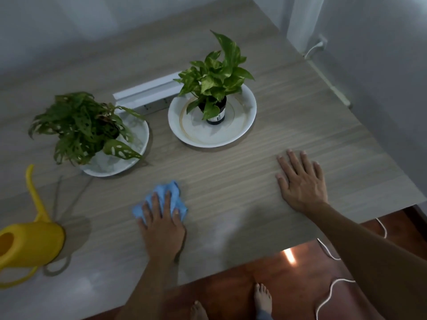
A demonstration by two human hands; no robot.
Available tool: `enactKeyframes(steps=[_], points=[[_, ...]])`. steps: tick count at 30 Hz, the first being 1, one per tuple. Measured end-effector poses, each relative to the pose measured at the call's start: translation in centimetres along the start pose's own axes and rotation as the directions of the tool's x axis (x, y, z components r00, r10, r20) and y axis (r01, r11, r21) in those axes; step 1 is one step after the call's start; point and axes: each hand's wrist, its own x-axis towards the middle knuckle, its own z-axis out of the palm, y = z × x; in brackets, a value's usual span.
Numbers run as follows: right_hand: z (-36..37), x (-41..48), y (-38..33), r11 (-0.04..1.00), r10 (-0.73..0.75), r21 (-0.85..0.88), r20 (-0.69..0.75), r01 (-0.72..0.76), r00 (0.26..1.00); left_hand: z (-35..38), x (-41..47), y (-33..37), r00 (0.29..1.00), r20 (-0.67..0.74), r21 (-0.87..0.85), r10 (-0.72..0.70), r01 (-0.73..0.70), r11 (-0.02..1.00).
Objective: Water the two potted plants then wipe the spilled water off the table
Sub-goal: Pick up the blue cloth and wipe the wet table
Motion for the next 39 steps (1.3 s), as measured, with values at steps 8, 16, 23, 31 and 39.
enactKeyframes(steps=[8,16,23,31,39], points=[[-0.1,-0.7,-1.8,0.999,0.027,-0.02,0.044,-0.026,0.999,1.6,-0.1,5.2,0.951,0.029,-0.055,0.307,-0.305,0.951],[1.3,-4.7,-10.4,0.993,-0.111,0.039,0.062,0.109,0.992,-2.4,-3.1,-11.5,0.994,0.067,0.018,-0.083,0.082,0.996],[1.1,-7.2,-28.1,0.921,-0.258,0.311,0.042,0.232,0.965,-4.1,-3.2,-12.2,0.988,0.153,-0.214,-0.016,0.049,0.976],[0.0,-9.0,-37.5,0.958,-0.086,0.286,0.383,-0.029,0.92,-5.6,-3.5,-16.0,0.884,0.167,-0.302,-0.438,0.468,0.83],[0.2,-11.1,-39.6,0.923,-0.166,0.384,0.45,-0.022,0.877,-6.8,-4.0,-17.3,0.909,0.231,-0.572,-0.347,0.415,0.707]])
